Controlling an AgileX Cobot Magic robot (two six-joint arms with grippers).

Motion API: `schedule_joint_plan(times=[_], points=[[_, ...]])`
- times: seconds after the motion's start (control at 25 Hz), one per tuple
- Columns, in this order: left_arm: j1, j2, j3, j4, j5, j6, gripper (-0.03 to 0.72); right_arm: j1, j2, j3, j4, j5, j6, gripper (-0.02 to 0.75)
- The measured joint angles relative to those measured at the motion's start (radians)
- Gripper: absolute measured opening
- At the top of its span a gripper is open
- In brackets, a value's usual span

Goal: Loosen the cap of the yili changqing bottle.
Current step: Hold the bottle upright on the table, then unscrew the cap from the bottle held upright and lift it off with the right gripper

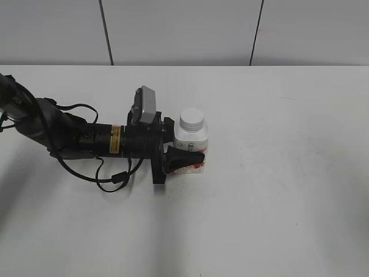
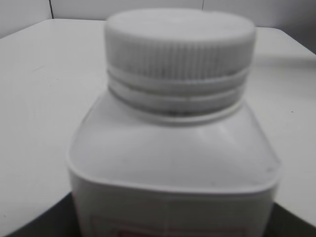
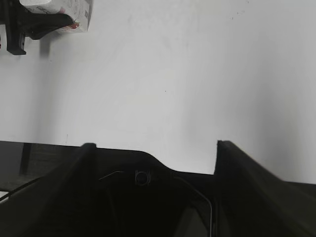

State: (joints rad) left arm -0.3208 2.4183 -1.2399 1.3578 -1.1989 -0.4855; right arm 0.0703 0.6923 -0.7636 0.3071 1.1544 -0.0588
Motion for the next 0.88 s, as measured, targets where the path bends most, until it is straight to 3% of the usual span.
schedule_joint_plan(times=[0.36,0.64,0.88], points=[[0.0,0.0,0.0,0.003,-0.002,0.0,0.407,0.0,0.422,-0.242,0.089,0.056,0.059,0.578],[0.0,0.0,0.0,0.006,-0.005,0.0,0.407,0.001,0.717,-0.44,0.096,0.056,0.131,0.578],[0.0,0.0,0.0,0.006,-0.005,0.0,0.407,0.081,0.91,-0.615,0.083,0.058,0.192,0.578]])
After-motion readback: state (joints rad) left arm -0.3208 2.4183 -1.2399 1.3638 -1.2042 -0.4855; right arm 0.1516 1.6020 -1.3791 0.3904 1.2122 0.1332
